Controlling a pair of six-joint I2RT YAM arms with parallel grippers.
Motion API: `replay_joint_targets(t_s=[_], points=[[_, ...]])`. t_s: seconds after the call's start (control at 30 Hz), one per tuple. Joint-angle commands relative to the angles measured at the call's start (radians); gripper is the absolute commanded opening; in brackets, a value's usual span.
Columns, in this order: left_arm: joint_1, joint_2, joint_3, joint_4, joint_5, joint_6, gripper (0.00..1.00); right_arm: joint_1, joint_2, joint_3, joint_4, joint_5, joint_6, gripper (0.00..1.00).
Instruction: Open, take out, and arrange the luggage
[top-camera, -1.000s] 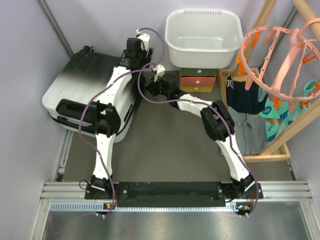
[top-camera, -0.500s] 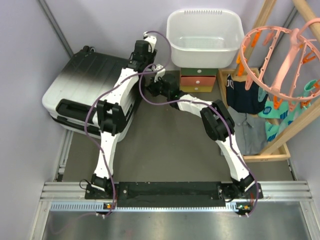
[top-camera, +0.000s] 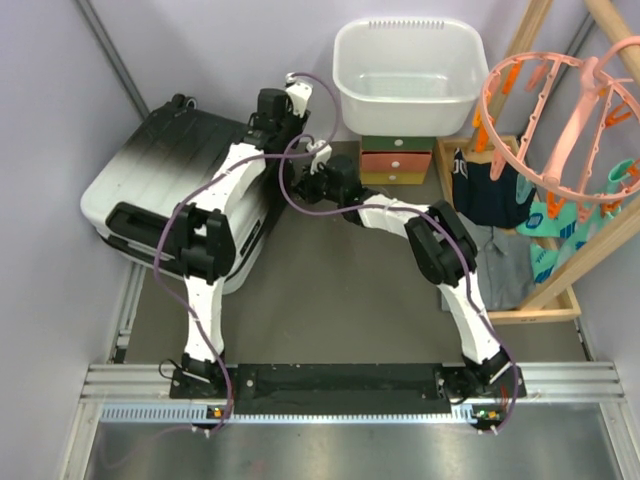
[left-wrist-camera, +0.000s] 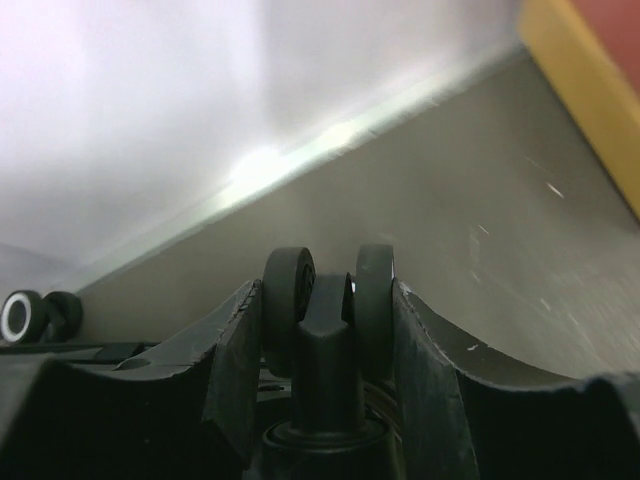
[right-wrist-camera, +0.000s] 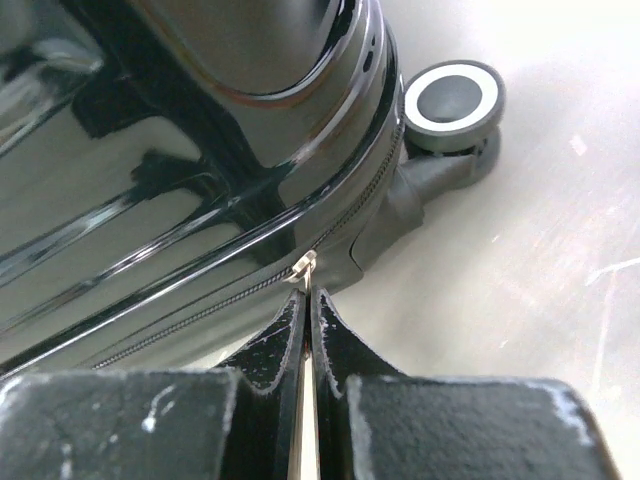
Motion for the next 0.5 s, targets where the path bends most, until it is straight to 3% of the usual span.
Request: replay_joint_targets(t_s=[0.0, 0.47], points=[[0.001, -0.086, -0.179, -0.418, 0.186, 0.045, 0.0, 0.015, -0.104, -0.079, 0.06, -0.023, 0.034, 0.0], [-0.031, -0.433, -0.498, -0.559, 0.42, 0.16, 0.0, 0.013, -0.252, -0.381, 0.15, -0.098, 0.098, 0.0]])
